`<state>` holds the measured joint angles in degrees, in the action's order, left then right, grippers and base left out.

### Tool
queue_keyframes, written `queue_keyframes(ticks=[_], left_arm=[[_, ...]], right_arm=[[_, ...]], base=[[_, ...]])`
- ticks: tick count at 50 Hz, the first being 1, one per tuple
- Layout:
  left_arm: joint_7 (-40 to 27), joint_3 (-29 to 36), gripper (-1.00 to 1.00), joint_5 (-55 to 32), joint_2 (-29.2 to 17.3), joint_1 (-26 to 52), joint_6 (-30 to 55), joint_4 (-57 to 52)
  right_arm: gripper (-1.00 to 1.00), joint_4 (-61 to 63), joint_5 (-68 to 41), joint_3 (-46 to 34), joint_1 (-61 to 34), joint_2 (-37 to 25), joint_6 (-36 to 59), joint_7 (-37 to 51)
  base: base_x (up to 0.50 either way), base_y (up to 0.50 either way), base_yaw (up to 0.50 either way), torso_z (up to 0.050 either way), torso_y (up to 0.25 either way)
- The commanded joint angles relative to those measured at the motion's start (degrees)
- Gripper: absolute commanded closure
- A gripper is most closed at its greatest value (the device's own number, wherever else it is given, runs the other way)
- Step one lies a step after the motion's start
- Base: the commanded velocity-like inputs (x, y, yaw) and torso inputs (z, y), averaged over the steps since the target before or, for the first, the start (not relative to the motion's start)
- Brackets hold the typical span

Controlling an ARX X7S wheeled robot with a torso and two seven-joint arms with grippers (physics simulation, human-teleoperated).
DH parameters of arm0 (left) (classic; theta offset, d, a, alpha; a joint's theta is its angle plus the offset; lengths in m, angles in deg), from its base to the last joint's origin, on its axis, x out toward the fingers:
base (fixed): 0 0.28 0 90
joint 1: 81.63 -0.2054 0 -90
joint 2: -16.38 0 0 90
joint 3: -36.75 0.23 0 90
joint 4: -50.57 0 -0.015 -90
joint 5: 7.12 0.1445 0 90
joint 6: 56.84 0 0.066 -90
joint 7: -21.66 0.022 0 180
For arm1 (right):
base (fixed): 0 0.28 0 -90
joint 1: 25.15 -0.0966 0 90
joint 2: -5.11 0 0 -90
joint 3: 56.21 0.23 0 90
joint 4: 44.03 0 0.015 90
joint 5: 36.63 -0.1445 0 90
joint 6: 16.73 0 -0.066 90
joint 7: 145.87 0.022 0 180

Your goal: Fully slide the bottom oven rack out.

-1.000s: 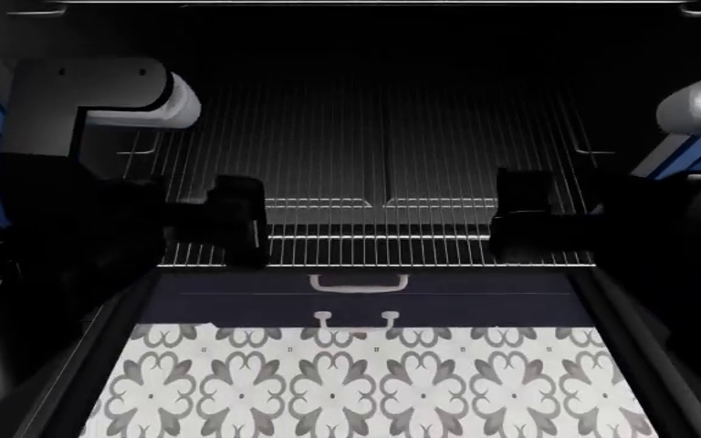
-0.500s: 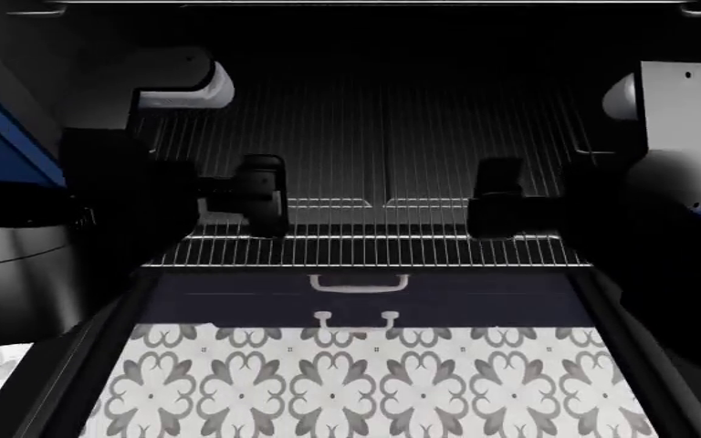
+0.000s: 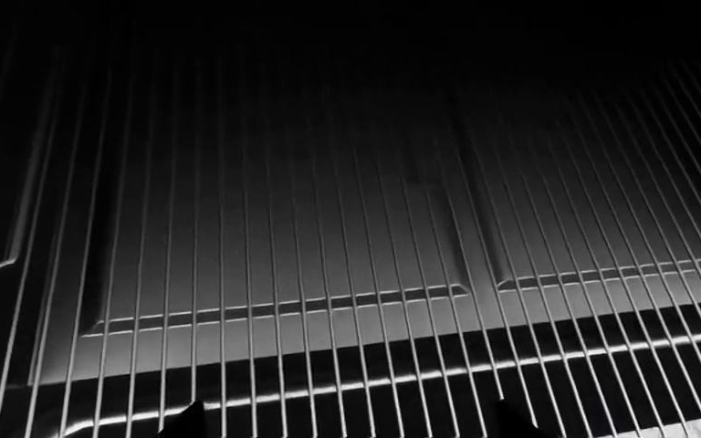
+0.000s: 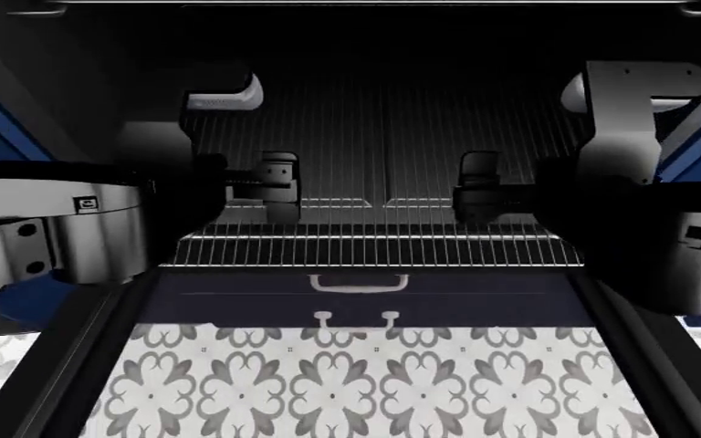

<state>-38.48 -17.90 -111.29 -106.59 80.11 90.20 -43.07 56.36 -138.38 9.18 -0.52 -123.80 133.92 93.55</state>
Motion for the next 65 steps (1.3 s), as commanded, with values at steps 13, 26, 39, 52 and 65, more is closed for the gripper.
queue_keyframes(ticks=[13,26,39,52,65], left_arm=[[5.96,3.88,-1.00,11.87,3.34,-0.33,-2.75,6.58],[7.83,5.91,-1.00,16.40,4.54,-1.85,-4.66,7.84],[8.96,7.17,-1.00,18.31,4.31,-4.48,-5.80,7.76],[8.57,7.57,-1.00,17.75,4.43,-7.40,-6.54,7.17],[10.58,8.30,-1.00,19.25,4.90,-10.64,-8.71,8.13]], right_arm=[[-1.00,-6.07,11.13,-4.41,0.04,1.79,-0.49,-8.67],[-1.00,-7.66,16.83,-7.00,1.10,2.62,-2.05,-12.59],[-1.00,-8.19,19.19,-8.22,3.10,2.59,-3.35,-14.12],[-1.00,-9.13,21.12,-9.06,6.29,2.43,-5.36,-15.76],[-1.00,-10.27,23.44,-10.15,9.47,2.38,-7.50,-17.53]], base=[[0.00,0.00,0.00,0.000,0.000],[0.00,0.00,0.00,0.000,0.000],[0.00,0.00,0.00,0.000,0.000],[0.00,0.00,0.00,0.000,0.000],[0.00,0.00,0.00,0.000,-0.004]])
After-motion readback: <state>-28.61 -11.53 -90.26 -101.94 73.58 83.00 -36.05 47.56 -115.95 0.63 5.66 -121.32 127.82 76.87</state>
